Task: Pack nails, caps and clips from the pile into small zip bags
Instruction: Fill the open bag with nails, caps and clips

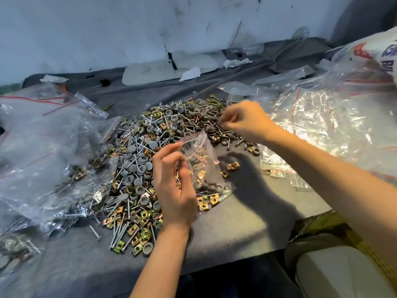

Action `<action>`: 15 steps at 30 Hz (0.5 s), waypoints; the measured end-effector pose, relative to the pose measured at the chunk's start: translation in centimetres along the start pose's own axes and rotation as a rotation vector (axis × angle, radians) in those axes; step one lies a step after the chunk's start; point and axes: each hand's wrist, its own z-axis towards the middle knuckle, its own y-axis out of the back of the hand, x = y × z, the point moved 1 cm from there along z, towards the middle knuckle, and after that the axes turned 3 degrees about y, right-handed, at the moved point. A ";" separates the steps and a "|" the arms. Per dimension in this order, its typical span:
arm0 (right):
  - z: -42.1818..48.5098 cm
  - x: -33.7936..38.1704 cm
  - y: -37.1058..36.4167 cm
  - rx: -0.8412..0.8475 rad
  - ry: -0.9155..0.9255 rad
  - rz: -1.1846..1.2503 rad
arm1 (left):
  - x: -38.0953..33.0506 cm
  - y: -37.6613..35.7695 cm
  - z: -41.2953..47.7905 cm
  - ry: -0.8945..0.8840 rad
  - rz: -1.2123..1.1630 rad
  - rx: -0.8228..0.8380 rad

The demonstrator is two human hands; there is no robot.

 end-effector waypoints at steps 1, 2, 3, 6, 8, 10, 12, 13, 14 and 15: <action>-0.3 -1.0 -1.2 0.081 -0.024 -0.092 | 0.0 0.0 0.0 0.000 -0.005 0.000; -0.8 -1.7 -2.3 0.136 -0.034 -0.177 | 0.1 0.1 -0.1 0.003 -0.007 -0.001; -1.2 -2.2 -3.2 0.153 -0.033 -0.256 | 0.1 0.1 0.0 0.008 -0.007 -0.002; -1.8 -2.5 -4.6 0.065 -0.016 -0.398 | 0.1 0.0 0.0 0.012 -0.006 0.002; -1.6 -2.2 -4.9 0.024 -0.007 -0.467 | 0.1 0.0 0.0 0.005 0.010 0.005; -1.3 -2.0 -5.0 0.013 -0.004 -0.512 | 0.3 0.0 0.0 -0.001 0.007 0.005; -1.1 -2.0 -5.1 0.018 -0.018 -0.511 | 0.3 0.0 -0.1 0.005 -0.008 0.007; -1.1 -2.0 -5.1 0.029 -0.016 -0.512 | 0.3 0.0 -0.1 0.009 -0.010 0.008; -1.1 -2.1 -5.1 0.044 -0.008 -0.517 | 0.2 0.0 -0.1 0.010 -0.008 0.009; -1.1 -2.1 -5.0 0.052 0.001 -0.513 | 0.2 0.0 -0.1 0.010 -0.005 0.008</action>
